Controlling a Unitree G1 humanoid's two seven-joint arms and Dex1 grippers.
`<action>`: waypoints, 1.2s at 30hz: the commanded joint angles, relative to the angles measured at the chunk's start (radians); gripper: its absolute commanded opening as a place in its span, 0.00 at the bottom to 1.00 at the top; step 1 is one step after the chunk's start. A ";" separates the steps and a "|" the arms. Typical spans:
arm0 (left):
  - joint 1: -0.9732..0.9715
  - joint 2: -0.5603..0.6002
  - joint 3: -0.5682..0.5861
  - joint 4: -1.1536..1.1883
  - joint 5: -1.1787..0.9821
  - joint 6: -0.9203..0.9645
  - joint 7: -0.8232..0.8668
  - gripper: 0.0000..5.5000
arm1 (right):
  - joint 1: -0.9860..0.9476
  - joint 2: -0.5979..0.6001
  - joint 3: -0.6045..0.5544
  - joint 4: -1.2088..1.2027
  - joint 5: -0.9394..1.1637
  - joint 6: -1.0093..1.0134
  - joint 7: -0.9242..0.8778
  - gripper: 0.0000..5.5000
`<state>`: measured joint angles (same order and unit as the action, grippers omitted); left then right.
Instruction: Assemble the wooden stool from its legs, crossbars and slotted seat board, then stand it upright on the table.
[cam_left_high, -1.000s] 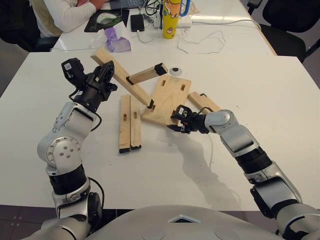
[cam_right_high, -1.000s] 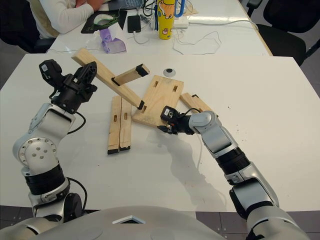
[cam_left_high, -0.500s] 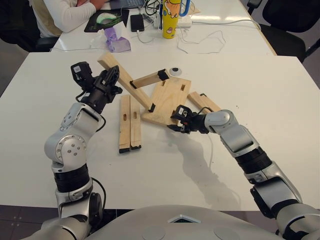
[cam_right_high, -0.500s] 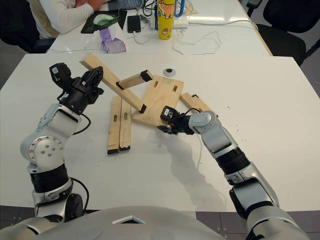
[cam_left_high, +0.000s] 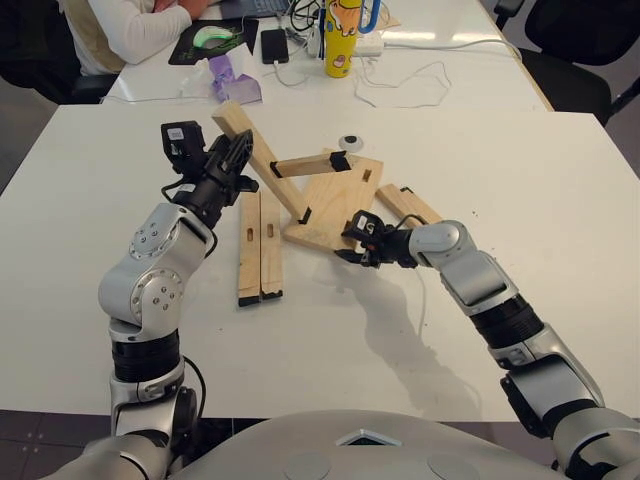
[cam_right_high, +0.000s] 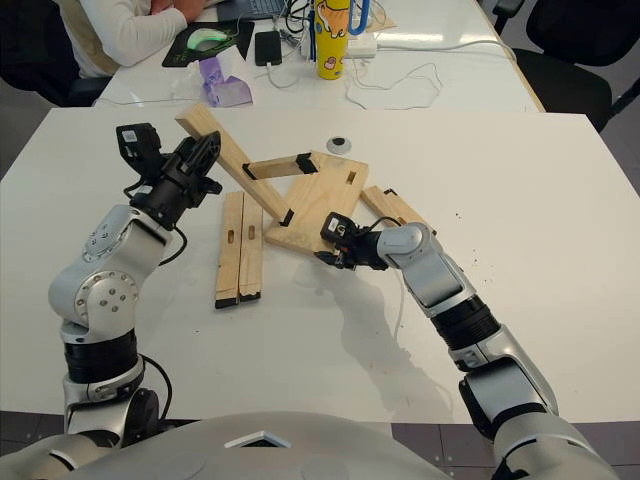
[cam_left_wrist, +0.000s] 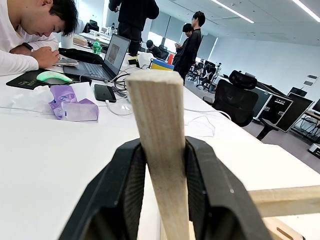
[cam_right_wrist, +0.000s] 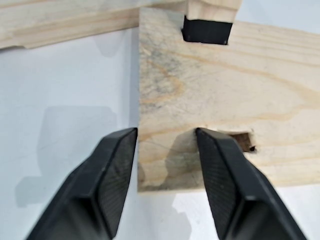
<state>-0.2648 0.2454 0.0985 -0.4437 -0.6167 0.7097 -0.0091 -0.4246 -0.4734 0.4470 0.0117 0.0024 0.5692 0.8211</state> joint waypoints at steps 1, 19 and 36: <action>0.032 0.024 -0.067 -0.016 0.062 0.039 -0.013 0.19 | 0.036 -0.008 0.022 0.023 -0.023 0.031 0.000 0.36; 0.008 -0.035 -0.091 -0.058 0.112 0.116 0.013 0.19 | 0.071 0.036 -0.095 -0.022 0.067 -0.162 -0.001 0.36; -0.024 -0.051 -0.041 -0.106 0.144 0.053 0.007 0.30 | 0.122 0.001 -0.127 -0.055 0.102 -0.169 0.041 0.36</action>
<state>-0.2690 0.2003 0.0345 -0.5259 -0.4861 0.7794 -0.0084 -0.3123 -0.4583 0.3226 -0.0350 0.1052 0.4010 0.8533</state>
